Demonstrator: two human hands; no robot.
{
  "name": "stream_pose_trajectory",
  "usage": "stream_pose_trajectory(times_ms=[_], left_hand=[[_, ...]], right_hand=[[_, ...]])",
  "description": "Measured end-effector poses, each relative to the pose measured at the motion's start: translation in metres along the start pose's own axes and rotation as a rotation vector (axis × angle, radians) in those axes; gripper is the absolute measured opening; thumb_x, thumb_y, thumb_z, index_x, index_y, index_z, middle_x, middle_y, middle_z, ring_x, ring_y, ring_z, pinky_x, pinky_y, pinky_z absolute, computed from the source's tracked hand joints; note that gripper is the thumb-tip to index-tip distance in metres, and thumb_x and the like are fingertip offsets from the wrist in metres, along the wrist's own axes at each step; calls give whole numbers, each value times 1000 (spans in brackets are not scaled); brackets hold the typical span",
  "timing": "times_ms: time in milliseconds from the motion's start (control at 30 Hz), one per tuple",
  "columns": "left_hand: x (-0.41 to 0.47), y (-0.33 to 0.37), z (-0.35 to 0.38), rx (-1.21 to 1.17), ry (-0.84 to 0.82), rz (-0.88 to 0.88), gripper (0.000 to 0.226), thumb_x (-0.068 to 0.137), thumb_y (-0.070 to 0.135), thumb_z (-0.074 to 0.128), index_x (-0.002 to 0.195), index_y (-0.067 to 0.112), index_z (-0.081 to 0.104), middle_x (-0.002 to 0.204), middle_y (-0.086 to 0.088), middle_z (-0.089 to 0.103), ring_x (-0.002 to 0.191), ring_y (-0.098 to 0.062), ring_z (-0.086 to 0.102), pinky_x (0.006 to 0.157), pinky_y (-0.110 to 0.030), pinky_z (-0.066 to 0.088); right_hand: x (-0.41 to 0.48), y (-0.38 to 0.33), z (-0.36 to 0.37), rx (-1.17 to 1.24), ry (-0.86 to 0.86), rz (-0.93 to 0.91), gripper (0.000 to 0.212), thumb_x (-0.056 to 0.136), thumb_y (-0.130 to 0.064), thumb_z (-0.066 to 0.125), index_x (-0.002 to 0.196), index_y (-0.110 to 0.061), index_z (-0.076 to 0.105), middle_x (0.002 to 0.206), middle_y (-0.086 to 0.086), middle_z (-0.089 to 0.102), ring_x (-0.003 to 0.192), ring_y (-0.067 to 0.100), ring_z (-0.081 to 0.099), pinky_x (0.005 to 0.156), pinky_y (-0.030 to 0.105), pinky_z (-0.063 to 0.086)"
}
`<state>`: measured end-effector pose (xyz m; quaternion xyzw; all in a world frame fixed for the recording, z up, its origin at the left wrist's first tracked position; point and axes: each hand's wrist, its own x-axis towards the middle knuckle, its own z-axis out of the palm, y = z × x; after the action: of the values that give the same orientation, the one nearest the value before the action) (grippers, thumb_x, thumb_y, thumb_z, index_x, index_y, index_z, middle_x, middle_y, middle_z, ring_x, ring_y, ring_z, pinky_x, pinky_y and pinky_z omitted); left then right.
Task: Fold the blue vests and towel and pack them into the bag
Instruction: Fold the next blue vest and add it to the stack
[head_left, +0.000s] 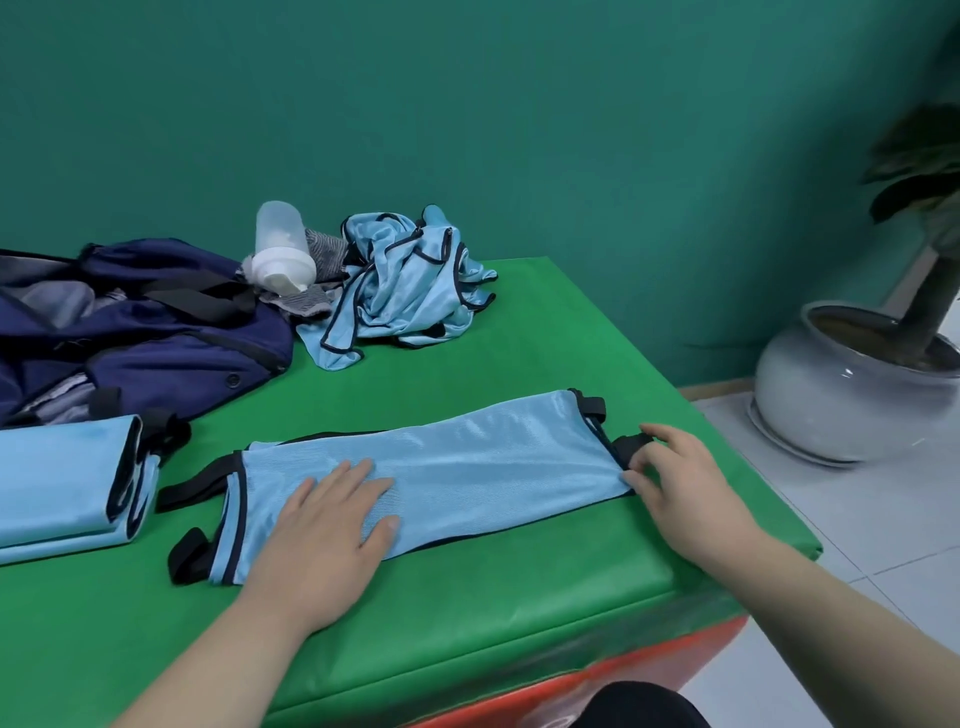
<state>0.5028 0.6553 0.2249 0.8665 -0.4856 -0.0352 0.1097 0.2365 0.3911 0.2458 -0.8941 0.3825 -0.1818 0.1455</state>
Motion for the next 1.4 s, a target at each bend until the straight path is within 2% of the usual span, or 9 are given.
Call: stream_pose_trajectory(times_ms=[167,533,700,833,933,1000,1067,1133,1400], left_hand=[[1,2,1,-2,21,-5,86,77,72,-2,150,40,32,164,16,14,151,-4,4,123,-32,-2],[0,2,1,3,28,-21,85,77,72,1,149,40,35,163,15,18,151,-5,8,124,-32,0],[-1,3,1,-24,39,-10,86,78,70,-1,150,38,33,163,15,16,151,-5,1,123,-32,-2],[-4,7,1,-19,106,-25,79,86,59,-1,148,32,41,163,9,23,152,-11,10,122,-36,10],[-6,7,1,54,132,-70,72,91,47,6,140,23,54,156,-1,39,148,-21,28,119,-45,25],[-8,6,0,69,104,-129,70,91,45,8,142,23,51,157,-2,37,148,-23,28,119,-48,25],[-9,7,0,90,69,-179,73,88,46,4,148,26,42,161,-1,29,150,-21,21,121,-46,19],[-8,8,-2,95,57,-192,79,85,47,-2,150,28,37,163,1,24,151,-19,18,121,-46,16],[-6,8,-3,116,16,-194,61,99,43,6,155,28,23,166,0,11,153,-19,7,122,-47,11]], right_hand=[[-11,2,6,21,20,-29,21,85,-39,73,85,-31,54,151,3,37,144,22,26,118,46,25],[4,17,5,-114,43,-164,5,90,-15,71,93,-16,67,149,9,47,147,31,27,117,53,28],[-5,1,-4,84,15,-48,46,79,2,62,122,-13,56,147,8,42,142,21,29,118,37,26],[-6,-38,3,-25,129,-223,60,75,-23,43,132,-6,53,142,11,48,140,33,36,116,54,30],[3,-76,18,-198,-97,-402,69,84,-43,27,143,-13,47,155,9,37,151,32,18,123,52,15],[11,-92,27,-299,-249,-449,68,93,-50,24,151,-16,36,162,4,25,154,27,5,125,47,3],[23,-92,31,-382,-344,-421,70,100,-60,25,155,-18,25,166,3,15,154,25,-3,124,45,-2],[34,-82,28,-452,-391,-364,89,90,-74,10,158,-18,17,167,5,8,154,26,-5,124,45,-1],[46,-51,22,-532,-419,-269,102,77,-81,-9,160,-23,4,167,3,-9,153,15,-15,123,49,-6]])
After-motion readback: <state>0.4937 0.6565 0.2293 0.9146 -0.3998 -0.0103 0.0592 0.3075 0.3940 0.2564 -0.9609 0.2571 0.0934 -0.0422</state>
